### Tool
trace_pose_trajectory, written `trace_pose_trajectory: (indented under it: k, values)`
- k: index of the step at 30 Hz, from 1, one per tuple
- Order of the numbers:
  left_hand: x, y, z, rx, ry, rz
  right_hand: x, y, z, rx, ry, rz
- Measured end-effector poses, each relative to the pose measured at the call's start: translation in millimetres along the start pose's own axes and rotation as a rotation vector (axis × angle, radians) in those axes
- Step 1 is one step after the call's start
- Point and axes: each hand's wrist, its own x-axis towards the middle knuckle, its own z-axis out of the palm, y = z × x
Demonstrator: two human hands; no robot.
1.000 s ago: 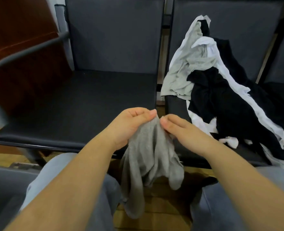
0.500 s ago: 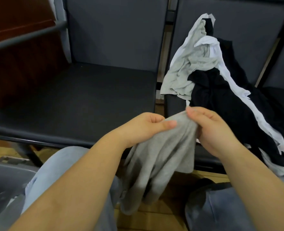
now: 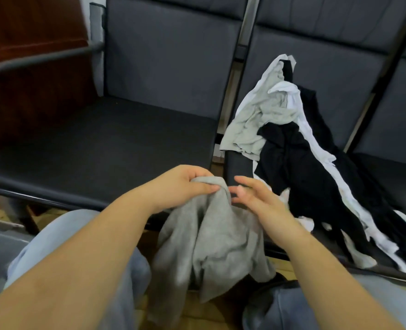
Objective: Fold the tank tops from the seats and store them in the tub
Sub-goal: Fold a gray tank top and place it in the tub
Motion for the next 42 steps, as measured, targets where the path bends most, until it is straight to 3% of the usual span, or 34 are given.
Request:
trace_pose_trajectory:
  k: [3, 7, 10, 14, 16, 19, 22, 25, 29, 36, 42]
  values:
    - [2, -2, 8, -0.023, -0.012, 0.093, 3, -1, 22, -0.138, -0.146, -0.057]
    - [4, -3, 9, 0.013, 0.064, 0.128, 13, -9, 31, -0.313, -0.172, -0.135]
    - [6, -3, 1, 0.033, 0.086, 0.062, 18, -19, 23, -0.215, -0.13, -0.186]
    - [3, -5, -19, 0.169, -0.04, -0.167, 23, -27, 2, -0.063, -0.042, -0.163]
    - [4, -8, -29, 0.188, -0.037, -0.177, 24, -29, -8, 0.013, 0.016, -0.159]
    - [3, -9, -42, 0.026, 0.01, -0.132, 20, -31, -22, 0.087, 0.032, -0.123]
    - [1, -6, -42, -0.191, 0.028, -0.067, 14, -29, -27, 0.006, -0.056, -0.105]
    - [0, 1, -26, -0.273, 0.12, 0.018, 10, -23, -17, 0.017, -0.181, -0.035]
    - [0, 1, -2, -0.254, 0.063, 0.082, 10, -14, 7, 0.107, -0.282, -0.028]
    - [3, 2, 8, -0.241, 0.057, 0.06, 5, -22, 24, -0.036, -0.123, -0.138]
    - [-6, 2, -17, -0.016, 0.059, -0.009, 7, -34, -23, 0.247, 0.165, -0.174]
